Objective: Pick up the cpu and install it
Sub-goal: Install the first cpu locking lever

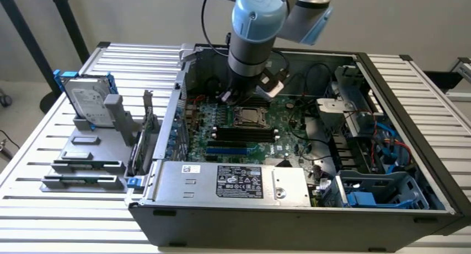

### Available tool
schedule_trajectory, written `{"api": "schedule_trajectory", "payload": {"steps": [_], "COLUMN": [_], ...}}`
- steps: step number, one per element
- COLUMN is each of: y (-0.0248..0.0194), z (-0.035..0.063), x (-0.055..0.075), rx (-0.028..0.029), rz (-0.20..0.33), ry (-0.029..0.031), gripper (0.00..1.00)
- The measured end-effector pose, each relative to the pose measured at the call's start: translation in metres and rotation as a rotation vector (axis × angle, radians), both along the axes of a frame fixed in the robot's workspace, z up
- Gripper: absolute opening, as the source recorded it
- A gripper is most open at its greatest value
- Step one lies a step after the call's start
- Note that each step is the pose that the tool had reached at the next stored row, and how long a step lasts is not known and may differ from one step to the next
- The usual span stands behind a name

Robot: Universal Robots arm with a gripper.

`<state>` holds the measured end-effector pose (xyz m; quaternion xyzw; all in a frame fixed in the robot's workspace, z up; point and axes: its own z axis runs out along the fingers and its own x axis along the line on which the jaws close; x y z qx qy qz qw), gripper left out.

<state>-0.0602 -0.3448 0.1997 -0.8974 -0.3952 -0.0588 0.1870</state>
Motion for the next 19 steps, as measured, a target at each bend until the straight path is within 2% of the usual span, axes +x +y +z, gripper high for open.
{"api": "schedule_trajectory", "payload": {"steps": [13,19], "y": [0.0002,0.0006], "z": [-0.0019,-0.0026], "x": [0.0051,0.0080], "rx": [-0.0063,-0.0117], "rz": [0.005,0.007], "ry": [0.0000,0.0001], "gripper": [0.11,0.11]}}
